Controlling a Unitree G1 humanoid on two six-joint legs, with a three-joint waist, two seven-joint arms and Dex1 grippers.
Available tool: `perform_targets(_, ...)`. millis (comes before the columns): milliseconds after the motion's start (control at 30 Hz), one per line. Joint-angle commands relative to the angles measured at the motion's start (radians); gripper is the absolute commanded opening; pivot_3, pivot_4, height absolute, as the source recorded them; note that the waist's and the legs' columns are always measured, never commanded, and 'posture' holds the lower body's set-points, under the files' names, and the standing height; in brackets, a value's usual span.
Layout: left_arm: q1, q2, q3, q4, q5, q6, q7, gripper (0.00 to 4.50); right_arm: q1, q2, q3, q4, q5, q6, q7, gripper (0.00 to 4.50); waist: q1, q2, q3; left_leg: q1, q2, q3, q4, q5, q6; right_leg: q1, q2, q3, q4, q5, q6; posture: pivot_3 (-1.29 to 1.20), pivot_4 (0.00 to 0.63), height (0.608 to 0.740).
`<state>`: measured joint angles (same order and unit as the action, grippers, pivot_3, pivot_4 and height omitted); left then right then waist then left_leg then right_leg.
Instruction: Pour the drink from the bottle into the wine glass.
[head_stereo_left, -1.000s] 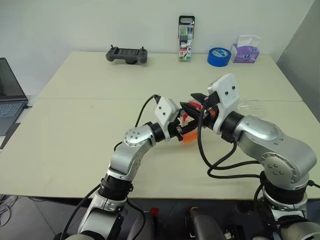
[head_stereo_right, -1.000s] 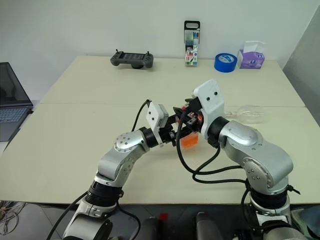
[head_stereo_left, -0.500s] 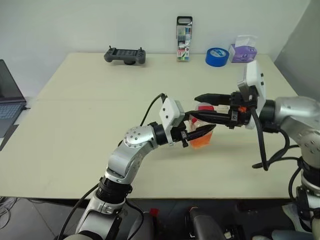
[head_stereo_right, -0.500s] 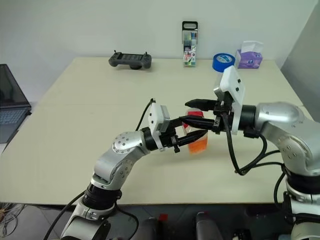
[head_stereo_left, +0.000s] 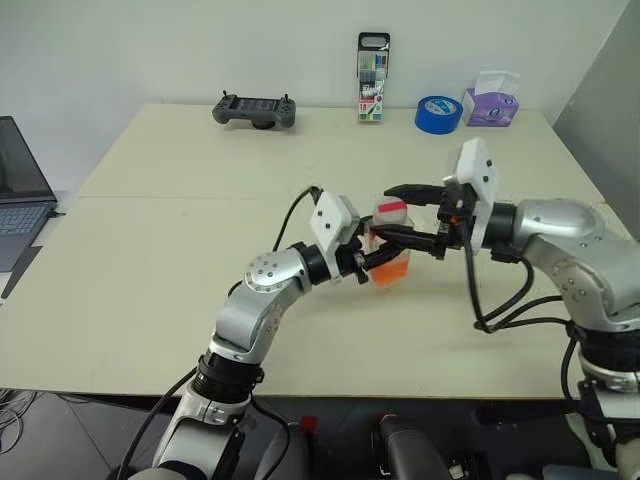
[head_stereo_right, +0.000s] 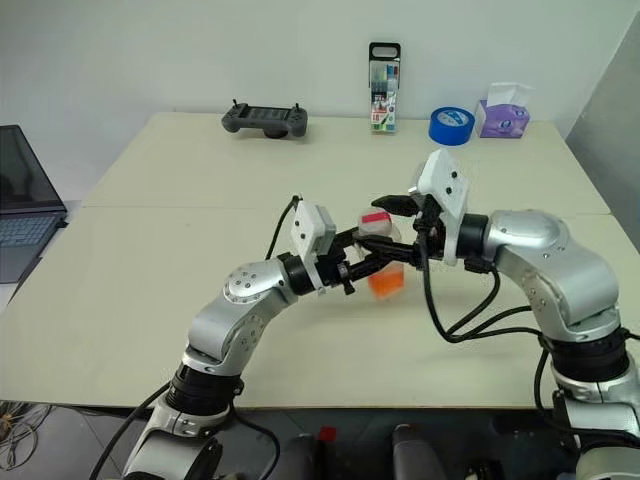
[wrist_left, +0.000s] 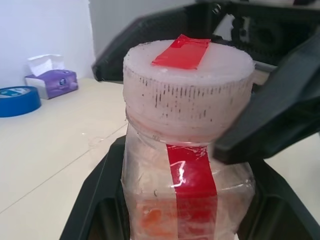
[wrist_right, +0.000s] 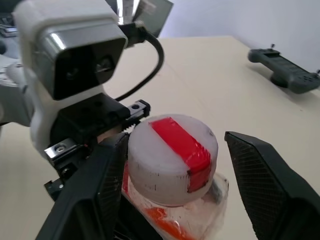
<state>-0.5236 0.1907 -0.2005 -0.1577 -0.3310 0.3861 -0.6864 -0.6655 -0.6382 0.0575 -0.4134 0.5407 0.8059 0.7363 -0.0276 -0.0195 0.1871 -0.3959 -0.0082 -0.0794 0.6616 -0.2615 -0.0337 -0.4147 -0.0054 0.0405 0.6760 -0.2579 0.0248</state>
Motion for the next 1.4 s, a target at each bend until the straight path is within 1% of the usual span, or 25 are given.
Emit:
perform_targets(33, -0.022, -0.012, 0.004, -0.02, -0.001, -0.036, -0.001, 2.02, 0.031, 0.042, -0.069, -0.138, 0.022, 0.091, -0.149, 3.18, 0.0, 0.0, 0.0, 0.0, 0.0, -0.001, 0.0, 0.0, 0.0, 0.0, 0.0, 0.0, 0.0, 0.0, 0.0, 0.0, 0.15, 0.74)
perform_targets(133, -0.017, -0.01, 0.005, -0.016, 0.0, -0.044, -0.005, 2.0, 0.053, 0.104, -0.101, -0.237, 0.049, 0.183, -0.267, 3.18, 0.0, 0.0, 0.0, -0.001, 0.0, -0.002, 0.0, 0.0, 0.0, -0.001, 0.0, 0.0, 0.001, 0.001, -0.001, 0.0, 0.15, 0.74)
perform_targets(267, -0.023, -0.005, 0.008, 0.012, 0.009, -0.056, -0.008, 2.0, 0.053, 0.223, -0.12, -0.373, 0.072, 0.319, -0.451, 3.18, -0.001, 0.0, 0.0, -0.001, 0.001, -0.002, 0.0, 0.0, 0.0, -0.002, 0.0, 0.0, 0.003, 0.0, 0.0, 0.0, 0.15, 0.74)
perform_targets(433, -0.034, -0.003, 0.009, 0.042, 0.02, -0.071, -0.011, 2.0, 0.02, 0.376, -0.118, -0.465, 0.038, 0.504, -0.658, 3.18, -0.001, 0.0, 0.0, -0.001, 0.001, -0.001, 0.0, 0.0, 0.0, -0.003, 0.001, 0.0, 0.003, 0.0, 0.0, 0.0, 0.15, 0.74)
perform_targets(500, -0.039, -0.004, 0.011, 0.049, 0.02, -0.073, -0.012, 1.99, 0.012, 0.421, -0.121, -0.485, 0.029, 0.568, -0.702, 3.18, -0.001, 0.0, 0.0, -0.001, 0.001, -0.001, 0.0, 0.0, 0.0, -0.004, 0.001, 0.0, 0.003, 0.0, -0.001, 0.0, 0.15, 0.74)
perform_targets(633, -0.041, -0.001, 0.01, 0.056, 0.02, -0.077, -0.018, 1.98, 0.006, 0.468, -0.112, -0.507, -0.025, 0.653, -0.776, 3.18, -0.001, 0.0, 0.0, -0.003, 0.0, -0.001, 0.0, 0.0, 0.0, -0.005, 0.0, 0.001, 0.003, 0.001, -0.003, 0.0, 0.15, 0.74)
perform_targets(1000, -0.032, -0.009, -0.002, 0.044, 0.029, -0.081, -0.016, 1.96, 0.0, 0.548, -0.045, -0.494, -0.118, 0.683, -0.831, 3.18, -0.004, 0.001, 0.0, -0.003, 0.001, -0.001, 0.0, 0.0, 0.0, -0.005, 0.001, 0.0, 0.003, 0.0, -0.001, 0.0, 0.15, 0.74)
perform_targets(1100, -0.035, -0.01, -0.002, 0.047, 0.031, -0.08, -0.017, 1.96, -0.007, 0.55, -0.044, -0.482, -0.14, 0.686, -0.836, 2.62, -0.004, 0.001, 0.0, -0.003, 0.001, -0.001, 0.0, 0.0, 0.0, -0.005, 0.001, 0.001, 0.003, 0.0, -0.001, 0.0, 0.15, 0.74)
perform_targets(1167, -0.035, -0.011, -0.001, 0.045, 0.032, -0.079, -0.016, 1.96, -0.01, 0.542, -0.049, -0.475, -0.155, 0.701, -0.831, 1.94, -0.004, 0.001, 0.0, -0.003, 0.001, -0.001, 0.0, 0.0, 0.0, -0.005, 0.001, 0.001, 0.003, 0.0, -0.001, 0.0, 0.15, 0.74)
perform_targets(1200, -0.034, -0.01, 0.0, 0.045, 0.033, -0.079, -0.016, 1.96, -0.011, 0.531, -0.053, -0.47, -0.159, 0.706, -0.826, 1.82, -0.004, 0.001, 0.0, -0.003, 0.001, -0.001, 0.0, 0.0, 0.0, -0.005, 0.001, 0.0, 0.003, 0.0, -0.001, 0.0, 0.15, 0.74)
perform_targets(1333, -0.035, -0.004, 0.005, 0.046, 0.039, -0.082, -0.015, 1.95, -0.016, 0.457, -0.099, -0.434, -0.15, 0.689, -0.764, 1.83, -0.004, 0.001, 0.0, -0.003, 0.001, -0.001, 0.0, 0.0, 0.0, -0.005, 0.001, 0.0, 0.003, 0.0, -0.001, 0.0, 0.15, 0.74)
perform_targets(1400, -0.04, -0.003, 0.008, 0.045, 0.042, -0.083, -0.011, 1.95, -0.007, 0.397, -0.159, -0.399, -0.087, 0.615, -0.636, 1.83, -0.004, 0.001, 0.0, -0.003, 0.0, -0.001, 0.0, 0.0, 0.0, -0.005, 0.001, 0.0, 0.003, 0.0, -0.001, 0.0, 0.15, 0.74)
